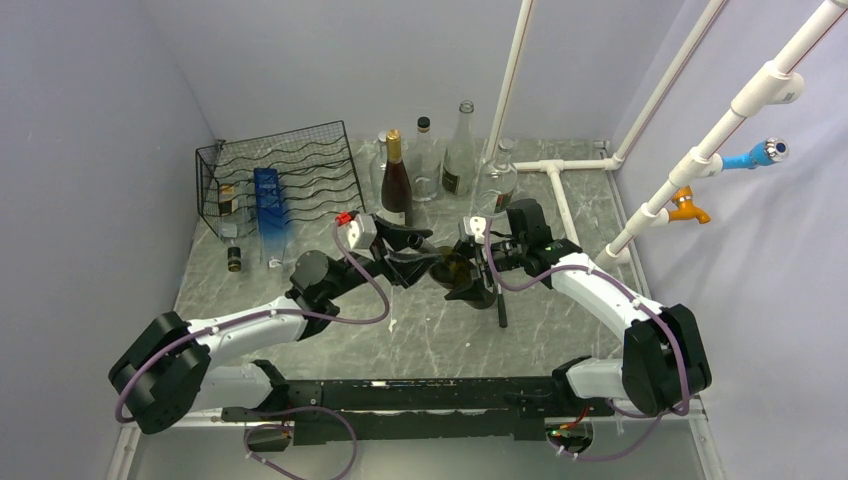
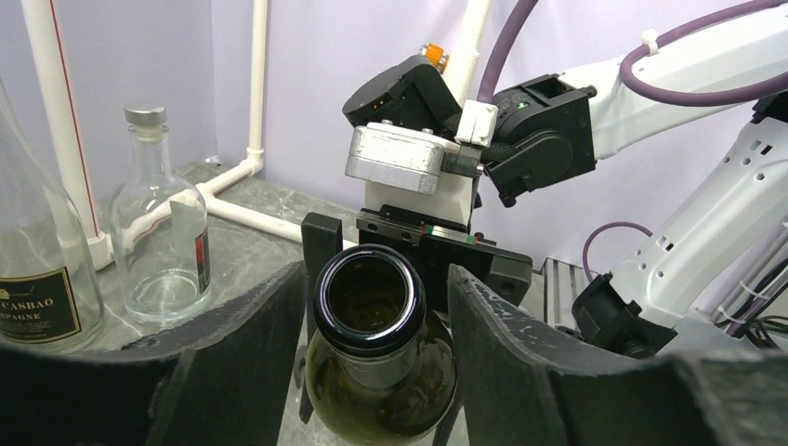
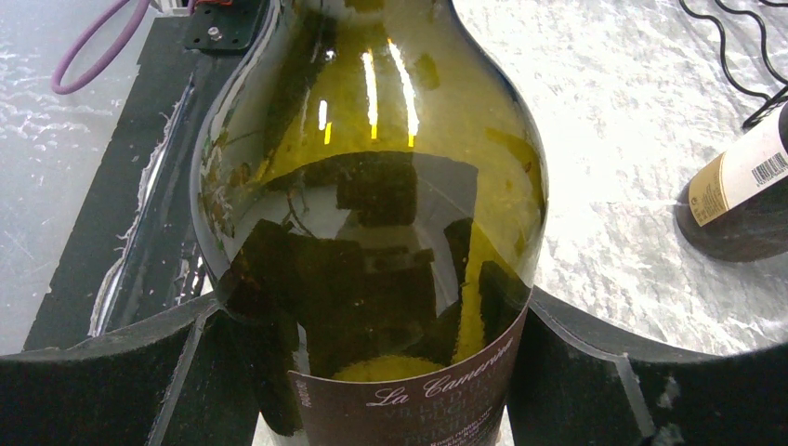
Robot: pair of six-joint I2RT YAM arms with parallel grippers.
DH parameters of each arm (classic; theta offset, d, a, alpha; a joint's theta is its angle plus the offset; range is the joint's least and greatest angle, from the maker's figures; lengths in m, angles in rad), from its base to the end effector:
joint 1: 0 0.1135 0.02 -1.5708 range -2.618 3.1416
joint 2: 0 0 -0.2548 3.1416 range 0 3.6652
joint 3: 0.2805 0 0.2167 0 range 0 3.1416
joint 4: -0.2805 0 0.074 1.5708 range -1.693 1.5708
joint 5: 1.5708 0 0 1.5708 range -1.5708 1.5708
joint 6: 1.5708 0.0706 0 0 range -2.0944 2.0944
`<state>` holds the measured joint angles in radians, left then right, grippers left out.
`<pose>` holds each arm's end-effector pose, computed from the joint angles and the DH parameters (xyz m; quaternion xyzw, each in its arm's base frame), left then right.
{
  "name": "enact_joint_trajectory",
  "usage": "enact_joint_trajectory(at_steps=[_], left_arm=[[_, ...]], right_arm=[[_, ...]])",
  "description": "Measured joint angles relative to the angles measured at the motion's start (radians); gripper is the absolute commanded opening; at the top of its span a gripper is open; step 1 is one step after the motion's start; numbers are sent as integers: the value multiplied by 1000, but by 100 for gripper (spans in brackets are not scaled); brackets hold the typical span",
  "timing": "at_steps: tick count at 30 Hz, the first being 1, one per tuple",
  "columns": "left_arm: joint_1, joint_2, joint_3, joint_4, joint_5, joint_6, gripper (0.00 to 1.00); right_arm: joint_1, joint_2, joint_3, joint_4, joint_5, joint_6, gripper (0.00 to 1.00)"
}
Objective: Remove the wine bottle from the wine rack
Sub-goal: Pick up the wine bottle from the wine rack.
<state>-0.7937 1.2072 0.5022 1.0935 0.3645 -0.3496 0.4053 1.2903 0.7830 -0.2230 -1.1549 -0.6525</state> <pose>0.1618 -0.2004 0.3154 0.2675 0.5015 -0.5267 0.6321 0.1923 0.1528 0.2412 -0.5783 0.5481 0.4524 0.4007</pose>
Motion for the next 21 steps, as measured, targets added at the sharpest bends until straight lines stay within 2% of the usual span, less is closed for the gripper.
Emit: enact_joint_trajectory(at_steps=[13, 21], left_arm=[[0, 17, 17, -3, 17, -12, 56], [0, 22, 20, -4, 27, -13, 49]], right_arm=[[-2, 0, 0, 0, 0, 2, 0], [-3, 0, 0, 1, -1, 3, 0]])
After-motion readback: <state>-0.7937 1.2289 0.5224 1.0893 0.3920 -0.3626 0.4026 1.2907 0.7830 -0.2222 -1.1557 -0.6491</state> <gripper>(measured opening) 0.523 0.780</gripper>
